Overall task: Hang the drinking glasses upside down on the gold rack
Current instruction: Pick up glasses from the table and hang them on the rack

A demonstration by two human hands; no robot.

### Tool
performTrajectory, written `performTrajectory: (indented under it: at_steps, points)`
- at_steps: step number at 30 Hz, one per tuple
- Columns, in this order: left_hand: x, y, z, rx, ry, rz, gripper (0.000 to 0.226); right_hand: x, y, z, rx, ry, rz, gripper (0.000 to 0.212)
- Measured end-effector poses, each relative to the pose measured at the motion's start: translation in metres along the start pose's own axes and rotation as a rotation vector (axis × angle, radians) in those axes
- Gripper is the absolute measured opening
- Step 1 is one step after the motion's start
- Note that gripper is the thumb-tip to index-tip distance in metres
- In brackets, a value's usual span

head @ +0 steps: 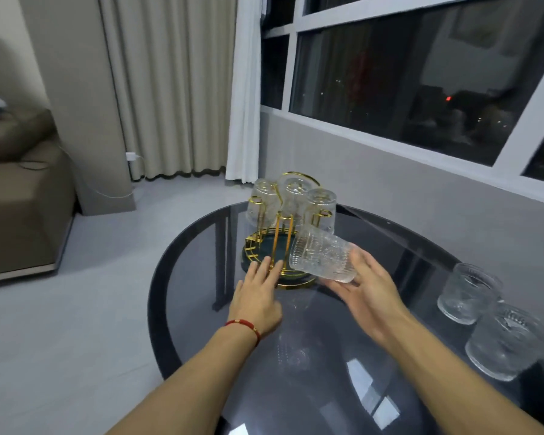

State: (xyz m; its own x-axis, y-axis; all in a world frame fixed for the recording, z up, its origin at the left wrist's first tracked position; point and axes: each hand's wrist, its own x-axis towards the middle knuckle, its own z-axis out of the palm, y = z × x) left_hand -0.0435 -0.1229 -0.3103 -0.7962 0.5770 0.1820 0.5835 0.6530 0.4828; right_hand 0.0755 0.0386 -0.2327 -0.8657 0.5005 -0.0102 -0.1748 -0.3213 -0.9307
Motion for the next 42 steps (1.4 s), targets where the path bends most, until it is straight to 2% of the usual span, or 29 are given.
performTrajectory:
  at_steps: [3,7,12,15,23,30,35,38,42]
  points:
    - [0.004,-0.013,0.003,0.025,-0.027,0.039,0.075,0.007,-0.019,0.024,-0.146,-0.066,-0.13,0.042]
    - [0.002,-0.011,0.007,0.0,-0.029,0.015,0.076,0.018,-0.053,0.066,-0.518,-0.067,-0.325,0.065]
    - [-0.005,-0.009,0.01,0.064,-0.055,0.049,0.085,0.048,-0.075,0.114,-0.749,-0.062,-0.465,0.058]
    - [-0.007,-0.01,0.01,0.057,-0.023,0.071,0.083,0.064,-0.08,0.133,-0.979,-0.063,-0.545,0.059]
    - [-0.01,-0.009,0.012,0.029,0.071,0.089,0.081,0.086,-0.051,0.164,-1.312,-0.059,-0.507,0.059]
    - [-0.011,-0.007,0.009,0.012,0.086,0.099,0.079,0.096,-0.021,0.16,-1.429,-0.144,-0.487,0.049]
    - [-0.012,-0.007,0.007,0.01,0.093,0.107,0.078,0.1,-0.012,0.16,-1.511,-0.132,-0.496,0.046]
    - [-0.013,-0.007,0.009,0.029,0.11,0.103,0.078,0.099,-0.014,0.155,-1.595,-0.148,-0.508,0.049]
    - [-0.012,-0.006,0.009,0.063,0.133,0.104,0.078,0.09,-0.018,0.142,-1.606,-0.256,-0.523,0.056]
